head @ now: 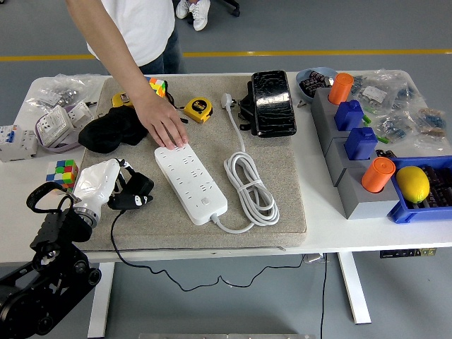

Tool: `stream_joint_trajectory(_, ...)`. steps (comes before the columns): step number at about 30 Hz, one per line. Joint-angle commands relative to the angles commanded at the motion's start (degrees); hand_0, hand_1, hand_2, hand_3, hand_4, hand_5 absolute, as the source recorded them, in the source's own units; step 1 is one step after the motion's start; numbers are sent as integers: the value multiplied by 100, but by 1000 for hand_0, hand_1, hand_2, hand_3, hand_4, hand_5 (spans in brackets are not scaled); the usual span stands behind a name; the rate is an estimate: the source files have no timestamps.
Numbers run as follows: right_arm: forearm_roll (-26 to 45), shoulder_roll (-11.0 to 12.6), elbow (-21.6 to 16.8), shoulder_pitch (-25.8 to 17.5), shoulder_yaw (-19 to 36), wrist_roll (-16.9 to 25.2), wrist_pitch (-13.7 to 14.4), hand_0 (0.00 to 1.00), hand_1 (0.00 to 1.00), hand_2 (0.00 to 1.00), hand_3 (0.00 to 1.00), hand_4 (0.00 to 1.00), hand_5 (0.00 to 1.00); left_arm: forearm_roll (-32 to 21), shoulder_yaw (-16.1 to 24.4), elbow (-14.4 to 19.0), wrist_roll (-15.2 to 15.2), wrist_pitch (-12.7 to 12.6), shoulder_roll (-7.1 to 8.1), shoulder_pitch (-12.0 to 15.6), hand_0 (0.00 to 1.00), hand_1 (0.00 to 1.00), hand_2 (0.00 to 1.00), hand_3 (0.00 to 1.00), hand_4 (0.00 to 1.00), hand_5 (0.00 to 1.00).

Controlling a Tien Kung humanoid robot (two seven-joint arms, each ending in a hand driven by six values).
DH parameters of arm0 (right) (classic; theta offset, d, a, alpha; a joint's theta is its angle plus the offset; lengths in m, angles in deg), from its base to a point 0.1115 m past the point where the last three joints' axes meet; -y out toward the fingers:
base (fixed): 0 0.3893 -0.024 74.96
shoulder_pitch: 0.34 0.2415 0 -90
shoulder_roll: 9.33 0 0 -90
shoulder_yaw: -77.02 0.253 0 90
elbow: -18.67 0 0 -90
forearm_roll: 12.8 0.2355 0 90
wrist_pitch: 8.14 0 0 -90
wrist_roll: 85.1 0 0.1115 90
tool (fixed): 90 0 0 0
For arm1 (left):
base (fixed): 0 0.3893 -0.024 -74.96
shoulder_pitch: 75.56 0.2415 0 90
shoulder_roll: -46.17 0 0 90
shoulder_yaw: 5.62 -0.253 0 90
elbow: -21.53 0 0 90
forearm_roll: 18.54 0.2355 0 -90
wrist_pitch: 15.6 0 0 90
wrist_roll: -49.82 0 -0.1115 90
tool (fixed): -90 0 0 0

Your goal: Put the plug near the board,insert it into the board,press the button,pull the plug out

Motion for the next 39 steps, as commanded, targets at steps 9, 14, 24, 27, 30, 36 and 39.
stream_joint_trajectory(9,7,4,0,14,-6,3,-1,469,583,541,507,847,361,-571,79,62,996,-151,114,-36,229,326,367,539,818,2)
stream_joint_trajectory(14,13,7,0,8,-16,6,-1,467,584,542,507,847,362,-1506,-6,-113,2065,-446,214,-142,233,324,363,538,802,2)
stream_joint_trajectory(24,29,13,0,24,-28,12,-13,472,583,541,507,846,359,-1763,-589,-565,3240,-504,245,-577,246,331,372,538,791,2)
stream_joint_trajectory(27,37,14,0,18,-33,10,-10,472,583,541,507,846,359,-1629,-716,-736,3299,-563,196,-706,246,331,372,538,791,2)
stream_joint_trajectory(30,40,16,0,13,-36,10,-12,473,583,541,507,846,358,-1486,-772,-926,3299,-632,130,-810,250,339,378,541,793,2)
stream_joint_trajectory(36,17,17,0,16,-20,22,-27,472,583,541,506,846,358,-1205,-792,-1230,3153,-650,38,-932,253,341,381,543,797,2)
stream_joint_trajectory(39,-12,18,0,12,1,30,-38,472,583,541,506,846,358,-1146,-796,-1337,3149,-651,23,-952,253,341,381,543,797,2)
